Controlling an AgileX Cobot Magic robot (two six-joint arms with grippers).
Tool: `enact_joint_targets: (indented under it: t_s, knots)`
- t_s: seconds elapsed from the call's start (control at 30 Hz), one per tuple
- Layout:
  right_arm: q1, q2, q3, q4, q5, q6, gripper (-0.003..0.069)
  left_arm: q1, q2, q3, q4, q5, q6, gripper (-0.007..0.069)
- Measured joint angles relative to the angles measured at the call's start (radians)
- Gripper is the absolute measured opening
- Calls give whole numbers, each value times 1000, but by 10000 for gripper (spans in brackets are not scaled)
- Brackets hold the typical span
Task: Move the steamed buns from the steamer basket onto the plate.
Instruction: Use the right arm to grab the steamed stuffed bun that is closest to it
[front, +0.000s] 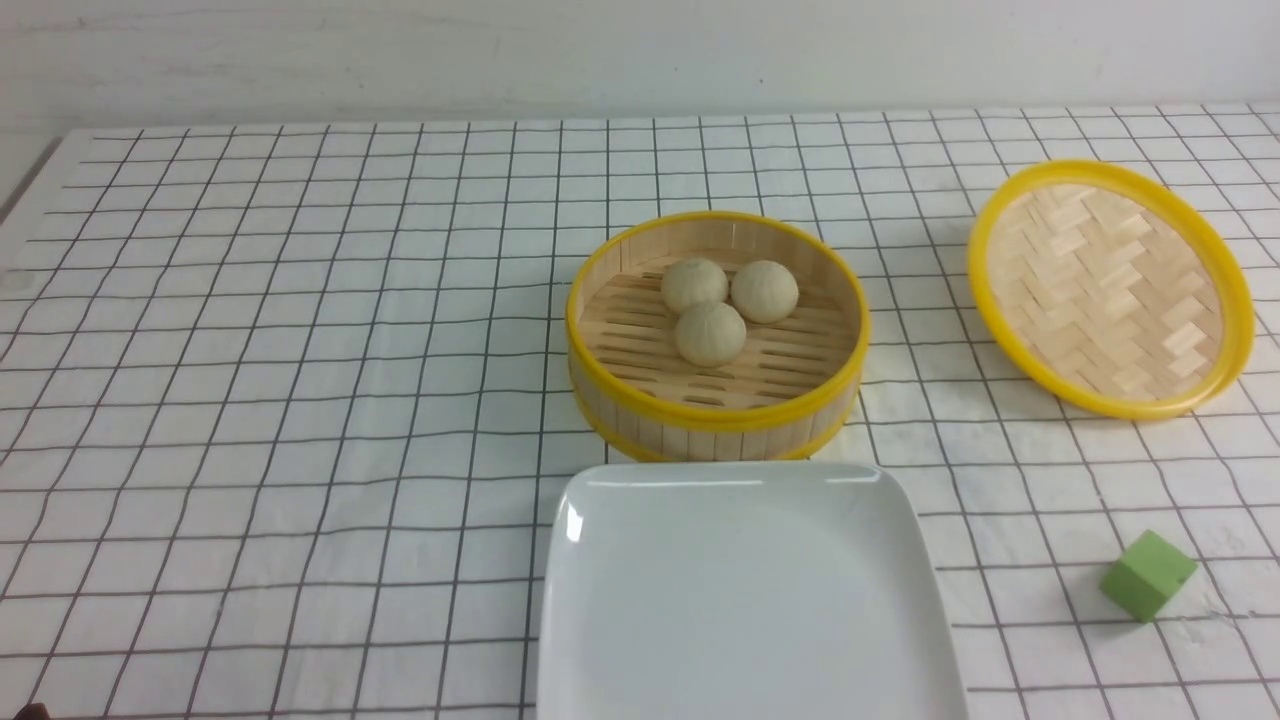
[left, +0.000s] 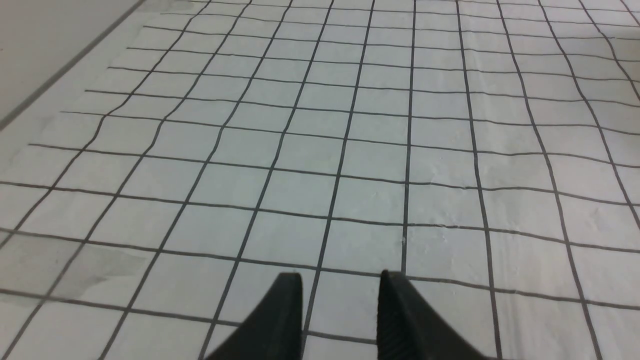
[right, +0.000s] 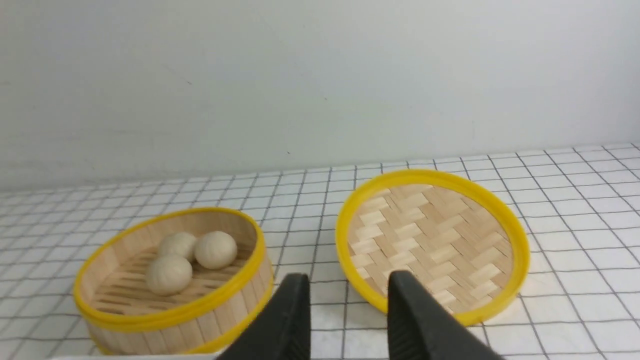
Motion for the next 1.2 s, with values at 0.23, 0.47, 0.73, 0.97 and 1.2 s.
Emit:
enact_joint_targets:
  t_s: [0.23, 0.47, 0.73, 0.97, 1.2]
  knots:
    - [0, -1, -3, 102, -33, 2, 240, 0, 0, 0, 0, 0, 0, 242]
    - [0, -1, -3, 119, -70, 4, 240, 0, 0, 0, 0, 0, 0, 242]
    - [0, -1, -3, 122, -56, 4, 240, 0, 0, 0, 1, 0, 0, 242]
    - [0, -1, -3, 122, -35, 4, 240, 0, 0, 0, 1, 0, 0, 242]
    - [0, -1, -3, 122, 1, 4, 240, 0, 0, 0, 1, 0, 0, 242]
